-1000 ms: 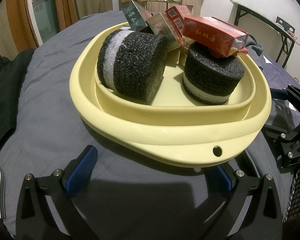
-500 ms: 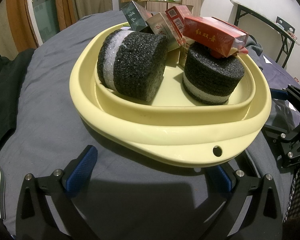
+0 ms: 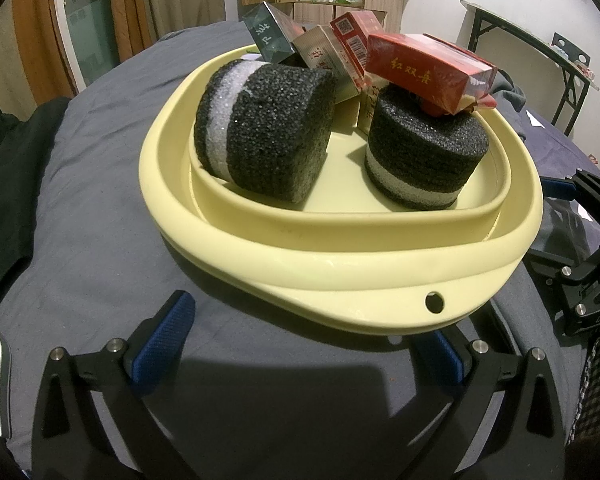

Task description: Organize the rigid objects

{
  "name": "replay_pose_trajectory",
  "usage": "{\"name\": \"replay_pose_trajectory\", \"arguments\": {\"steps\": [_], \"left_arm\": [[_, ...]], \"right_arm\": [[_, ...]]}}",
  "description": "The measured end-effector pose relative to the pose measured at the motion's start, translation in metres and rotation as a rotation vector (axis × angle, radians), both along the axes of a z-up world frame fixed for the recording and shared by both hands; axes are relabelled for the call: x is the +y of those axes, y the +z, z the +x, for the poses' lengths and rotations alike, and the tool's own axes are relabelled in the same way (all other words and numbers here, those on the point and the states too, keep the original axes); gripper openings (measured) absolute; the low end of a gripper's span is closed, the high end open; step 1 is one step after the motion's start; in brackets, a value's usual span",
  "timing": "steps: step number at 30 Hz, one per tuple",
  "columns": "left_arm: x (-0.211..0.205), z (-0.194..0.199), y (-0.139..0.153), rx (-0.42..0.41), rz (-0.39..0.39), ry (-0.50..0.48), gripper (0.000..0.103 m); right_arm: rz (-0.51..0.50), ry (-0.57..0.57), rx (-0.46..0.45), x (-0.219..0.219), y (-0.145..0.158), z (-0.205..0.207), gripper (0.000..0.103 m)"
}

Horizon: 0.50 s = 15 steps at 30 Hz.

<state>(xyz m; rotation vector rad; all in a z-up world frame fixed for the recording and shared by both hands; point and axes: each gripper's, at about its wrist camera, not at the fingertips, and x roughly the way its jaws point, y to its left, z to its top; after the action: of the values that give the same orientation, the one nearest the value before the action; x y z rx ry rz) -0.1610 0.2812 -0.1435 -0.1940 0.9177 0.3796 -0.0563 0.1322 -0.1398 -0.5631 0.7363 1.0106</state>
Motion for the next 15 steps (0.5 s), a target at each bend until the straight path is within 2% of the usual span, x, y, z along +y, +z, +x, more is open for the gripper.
{"name": "replay_pose_trajectory", "arguments": {"steps": [15], "left_arm": [[-0.0007, 0.0014, -0.0012, -0.002, 0.007, 0.000, 0.103]], "right_arm": [[0.000, 0.000, 0.000, 0.0000, 0.0000, -0.0001, 0.103]]}}
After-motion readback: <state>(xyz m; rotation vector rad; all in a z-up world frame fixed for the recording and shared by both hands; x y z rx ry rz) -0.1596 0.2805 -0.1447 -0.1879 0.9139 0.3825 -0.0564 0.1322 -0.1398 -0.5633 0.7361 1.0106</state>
